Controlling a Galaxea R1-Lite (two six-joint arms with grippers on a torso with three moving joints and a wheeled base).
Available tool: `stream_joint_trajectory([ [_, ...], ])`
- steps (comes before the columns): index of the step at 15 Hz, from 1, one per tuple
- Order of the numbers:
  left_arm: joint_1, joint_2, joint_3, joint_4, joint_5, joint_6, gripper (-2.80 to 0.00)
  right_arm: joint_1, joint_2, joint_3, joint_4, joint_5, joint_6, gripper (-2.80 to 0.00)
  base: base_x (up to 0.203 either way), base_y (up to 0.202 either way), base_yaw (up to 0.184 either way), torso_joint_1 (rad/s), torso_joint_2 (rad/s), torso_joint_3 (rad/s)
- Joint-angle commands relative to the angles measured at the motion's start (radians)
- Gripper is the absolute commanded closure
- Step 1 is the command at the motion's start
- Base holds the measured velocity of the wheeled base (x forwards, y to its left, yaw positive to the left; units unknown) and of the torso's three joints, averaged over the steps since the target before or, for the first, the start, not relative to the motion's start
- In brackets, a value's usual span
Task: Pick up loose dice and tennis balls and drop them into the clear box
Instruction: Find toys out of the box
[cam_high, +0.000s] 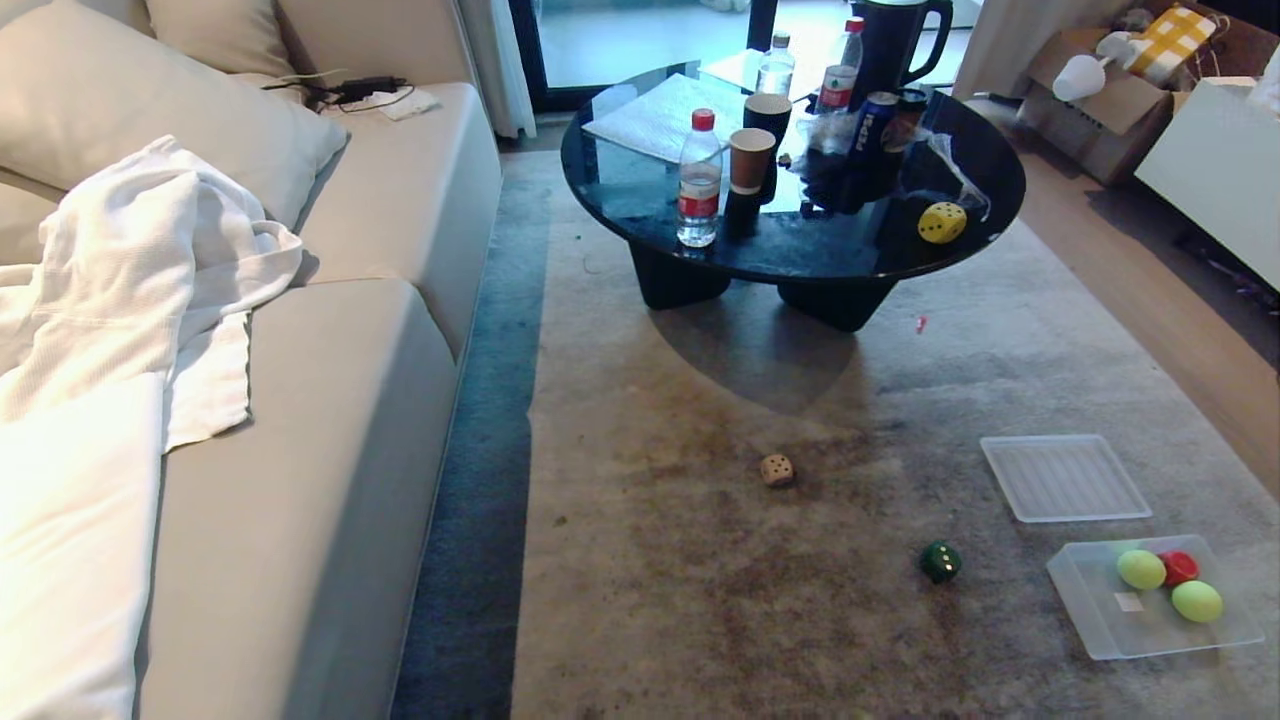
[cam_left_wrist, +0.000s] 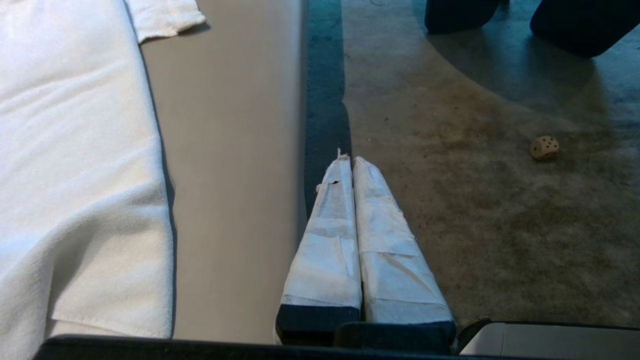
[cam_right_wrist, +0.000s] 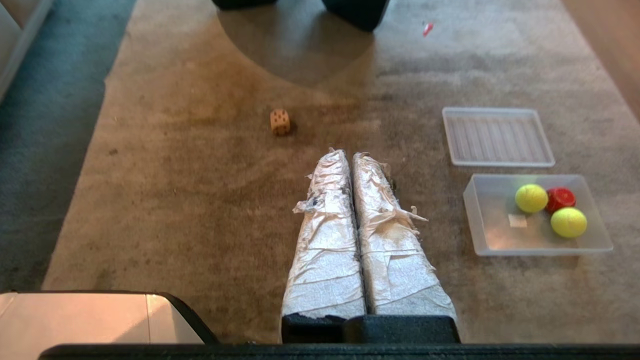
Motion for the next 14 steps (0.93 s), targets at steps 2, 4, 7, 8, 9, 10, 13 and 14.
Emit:
stream_joint_trajectory([
  [2, 0.000, 0.000, 0.002, 0.000, 0.000, -0.001, 0.00, 0.000, 0.000, 0.000, 0.001, 0.001, -0.001, 0.00, 0.000, 0.000, 0.000, 0.001, 0.00, -0.200],
  [4, 0.000, 0.000, 0.000, 0.000, 0.000, -0.001, 0.00, 0.000, 0.000, 0.000, 0.001, 0.001, 0.001, 0.00, 0.000, 0.000, 0.000, 0.003, 0.00, -0.198],
  [7, 0.000, 0.000, 0.000, 0.000, 0.000, -0.001, 0.00, 0.000, 0.000, 0.000, -0.001, 0.001, -0.001, 0.00, 0.000, 0.000, 0.000, 0.004, 0.01, -0.198],
  [8, 0.000, 0.000, 0.001, 0.000, 0.000, -0.001, 0.00, 0.000, 0.000, 0.000, 0.001, 0.001, -0.001, 0.00, 0.000, 0.000, 0.000, 0.007, 0.01, -0.193],
  [9, 0.000, 0.000, 0.002, 0.000, 0.000, -0.001, 0.00, 0.000, 0.000, 0.000, 0.001, 0.001, -0.001, 0.00, 0.000, 0.000, 0.000, 0.002, 0.00, -0.194],
  [10, 0.000, 0.000, 0.000, 0.000, 0.000, -0.001, 0.00, 0.000, 0.000, 0.000, 0.001, 0.001, -0.001, 0.00, 0.000, 0.000, 0.000, 0.002, 0.00, -0.198],
  [13, 0.000, 0.000, 0.000, 0.000, 0.000, -0.001, 0.00, 0.000, 0.000, 0.000, 0.000, 0.001, -0.001, 0.00, 0.000, 0.000, 0.000, 0.001, 0.00, -0.200],
  [14, 0.000, 0.000, 0.000, 0.000, 0.000, -0.001, 0.00, 0.000, 0.000, 0.000, 0.001, 0.001, 0.001, 0.00, 0.000, 0.000, 0.000, -0.001, 0.00, -0.200],
])
